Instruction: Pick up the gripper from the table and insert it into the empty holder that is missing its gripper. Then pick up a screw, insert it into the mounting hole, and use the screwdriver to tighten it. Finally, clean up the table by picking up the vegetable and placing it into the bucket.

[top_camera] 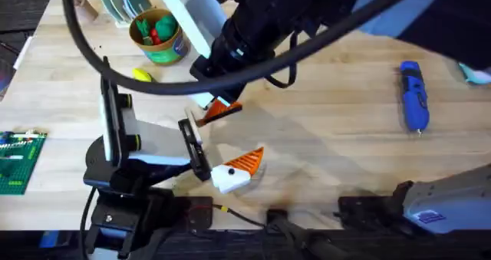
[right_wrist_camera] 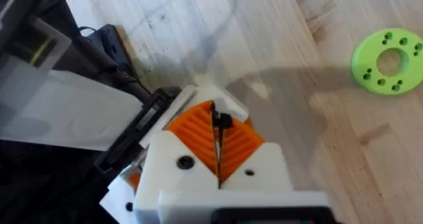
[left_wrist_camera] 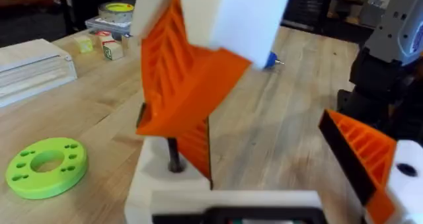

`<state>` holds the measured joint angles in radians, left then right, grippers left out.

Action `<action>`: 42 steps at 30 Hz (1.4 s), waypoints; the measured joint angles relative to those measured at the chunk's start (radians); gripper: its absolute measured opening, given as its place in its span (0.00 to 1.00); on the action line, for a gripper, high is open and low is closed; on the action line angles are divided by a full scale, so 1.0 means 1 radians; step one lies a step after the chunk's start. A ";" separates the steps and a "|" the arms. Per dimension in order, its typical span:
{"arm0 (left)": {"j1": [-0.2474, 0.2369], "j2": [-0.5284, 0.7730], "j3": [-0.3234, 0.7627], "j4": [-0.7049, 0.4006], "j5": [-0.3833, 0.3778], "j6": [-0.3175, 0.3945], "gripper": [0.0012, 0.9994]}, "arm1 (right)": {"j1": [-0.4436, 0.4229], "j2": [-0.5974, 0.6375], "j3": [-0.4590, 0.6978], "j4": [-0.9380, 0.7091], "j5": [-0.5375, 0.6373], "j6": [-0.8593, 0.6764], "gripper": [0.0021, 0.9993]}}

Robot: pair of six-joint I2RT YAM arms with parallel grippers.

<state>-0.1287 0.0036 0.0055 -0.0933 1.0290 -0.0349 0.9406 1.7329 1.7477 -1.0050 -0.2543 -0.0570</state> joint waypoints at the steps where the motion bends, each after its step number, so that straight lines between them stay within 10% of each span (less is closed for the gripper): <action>1: 0.000 0.000 0.000 0.000 0.000 0.000 0.99 | 0.003 0.000 0.000 0.000 0.001 0.000 0.00; 42: 0.000 0.002 0.000 -0.004 0.026 -0.024 0.99 | 0.021 0.034 0.005 -0.037 0.013 -0.015 0.00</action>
<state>-0.1287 0.0055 0.0055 -0.0971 1.0550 -0.0594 0.9619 1.7668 1.7531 -1.0420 -0.2416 -0.0725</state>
